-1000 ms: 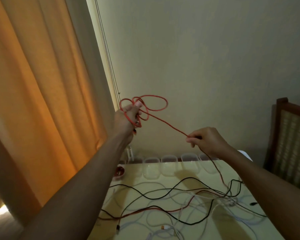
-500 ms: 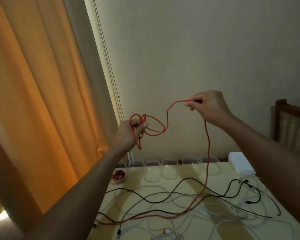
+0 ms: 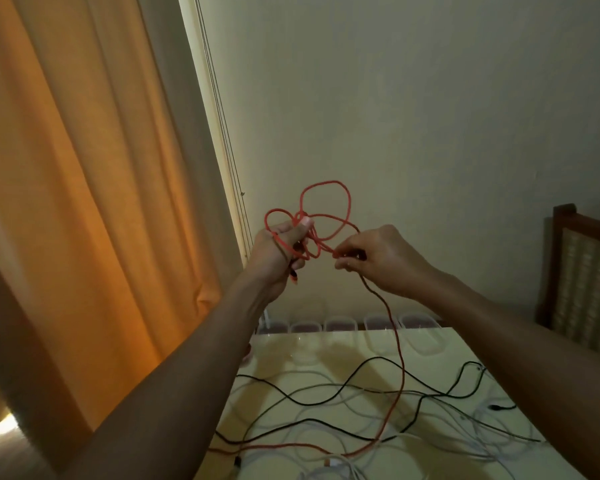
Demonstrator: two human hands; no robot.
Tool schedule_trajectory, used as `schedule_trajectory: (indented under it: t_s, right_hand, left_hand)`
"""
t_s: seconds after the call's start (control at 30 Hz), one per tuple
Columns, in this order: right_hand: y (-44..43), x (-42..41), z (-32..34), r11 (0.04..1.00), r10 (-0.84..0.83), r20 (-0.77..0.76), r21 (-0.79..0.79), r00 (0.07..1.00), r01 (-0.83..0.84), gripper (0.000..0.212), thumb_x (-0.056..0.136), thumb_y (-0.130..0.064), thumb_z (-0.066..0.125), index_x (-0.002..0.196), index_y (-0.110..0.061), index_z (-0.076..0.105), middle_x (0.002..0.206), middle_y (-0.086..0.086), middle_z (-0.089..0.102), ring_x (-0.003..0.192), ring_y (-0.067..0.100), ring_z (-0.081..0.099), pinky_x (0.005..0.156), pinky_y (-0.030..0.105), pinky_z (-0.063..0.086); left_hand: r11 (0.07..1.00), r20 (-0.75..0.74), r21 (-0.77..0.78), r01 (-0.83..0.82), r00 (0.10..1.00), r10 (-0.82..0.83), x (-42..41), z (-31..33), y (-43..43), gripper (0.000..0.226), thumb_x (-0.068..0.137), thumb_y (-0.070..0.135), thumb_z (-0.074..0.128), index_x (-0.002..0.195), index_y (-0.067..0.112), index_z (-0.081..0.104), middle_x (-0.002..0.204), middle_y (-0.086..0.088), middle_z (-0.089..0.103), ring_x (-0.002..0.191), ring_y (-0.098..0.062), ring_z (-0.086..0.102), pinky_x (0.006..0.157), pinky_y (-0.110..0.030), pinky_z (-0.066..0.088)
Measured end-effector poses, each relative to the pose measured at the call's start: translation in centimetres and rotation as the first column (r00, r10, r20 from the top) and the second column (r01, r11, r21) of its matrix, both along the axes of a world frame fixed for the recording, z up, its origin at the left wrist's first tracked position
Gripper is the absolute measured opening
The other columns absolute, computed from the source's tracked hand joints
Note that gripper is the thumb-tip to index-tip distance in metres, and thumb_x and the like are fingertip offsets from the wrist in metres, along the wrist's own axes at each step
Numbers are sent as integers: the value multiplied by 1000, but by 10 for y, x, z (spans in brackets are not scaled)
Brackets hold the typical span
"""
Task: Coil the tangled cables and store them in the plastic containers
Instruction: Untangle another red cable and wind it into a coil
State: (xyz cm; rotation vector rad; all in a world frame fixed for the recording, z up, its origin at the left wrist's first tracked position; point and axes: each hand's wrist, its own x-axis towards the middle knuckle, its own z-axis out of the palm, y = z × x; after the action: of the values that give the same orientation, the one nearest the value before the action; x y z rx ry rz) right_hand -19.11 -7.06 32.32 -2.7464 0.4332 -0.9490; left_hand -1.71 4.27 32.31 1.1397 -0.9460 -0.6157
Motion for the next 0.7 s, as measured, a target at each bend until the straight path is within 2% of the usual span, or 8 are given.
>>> schedule_trajectory:
  t_s: [0.1, 0.2, 0.3, 0.4, 0.47, 0.57, 0.63, 0.7]
  right_hand:
    - [-18, -17, -17, 989, -56, -129, 131, 990, 73, 12, 94, -29, 70, 101, -23, 77, 82, -9, 73, 74, -4, 66, 70, 13, 52]
    - [-42, -41, -32, 976, -87, -311, 164, 946, 143, 12, 94, -30, 69, 84, -27, 75, 74, -7, 71, 67, 6, 65, 66, 26, 55]
    - [-68, -64, -34, 951, -184, -286, 192, 941, 244, 19, 94, -26, 69, 77, -32, 71, 73, -6, 70, 63, 6, 61, 59, 22, 43]
    - [-91, -72, -21, 919, -306, -116, 221, 945, 325, 12, 92, -24, 72, 82, -25, 76, 79, -3, 74, 73, 13, 66, 63, 25, 46]
    - [-95, -66, -6, 915, -366, 95, 219, 926, 339, 10, 93, -24, 71, 90, -19, 79, 80, -2, 74, 73, 14, 67, 63, 23, 46]
    - [-81, -52, 26, 944, -329, 360, 127, 873, 303, 14, 94, -23, 71, 98, -13, 80, 79, 0, 74, 69, 15, 66, 63, 19, 46]
    - [-65, -41, 46, 974, -212, 354, -5, 911, 228, 15, 93, -20, 72, 102, -12, 80, 84, 2, 76, 75, 16, 68, 71, 24, 52]
    - [-49, -28, 53, 978, -104, 211, -153, 972, 138, 16, 93, -21, 72, 105, -13, 80, 89, 3, 77, 78, 17, 69, 77, 32, 54]
  left_hand:
    - [991, -73, -81, -104, 993, 98, 17, 9, 6, 15, 100, 20, 65, 93, 9, 70, 72, 1, 56, 54, -6, 46, 45, -20, 36]
    - [950, -215, -148, -276, 946, 241, 50, 17, 15, 17, 101, 18, 64, 84, 12, 63, 67, 2, 51, 50, -7, 40, 40, -19, 31]
    - [920, -275, -92, -380, 898, 343, 72, 18, 27, 17, 100, 20, 65, 86, 11, 62, 64, 2, 50, 44, -7, 37, 39, -21, 30]
    - [893, -130, -19, -449, 887, 443, 73, 6, 31, 18, 99, 22, 66, 91, 6, 64, 66, -1, 51, 47, -11, 40, 41, -22, 32]
    - [876, 51, 17, -482, 876, 480, 69, -2, 30, 24, 98, 26, 68, 98, 3, 69, 72, -3, 57, 57, -12, 50, 50, -22, 39]
    - [916, 293, 112, -384, 894, 339, 52, -7, 26, 21, 97, 29, 69, 107, 11, 73, 95, 0, 71, 85, -12, 66, 73, -25, 48]
    - [944, 389, 123, -306, 890, 238, 32, -6, 19, 16, 97, 29, 68, 101, 15, 73, 93, 4, 72, 84, -4, 68, 73, -22, 49]
    - [961, 401, 109, -253, 896, 191, 12, -3, 10, 14, 97, 30, 67, 95, 18, 73, 80, 11, 69, 69, 4, 65, 68, -19, 47]
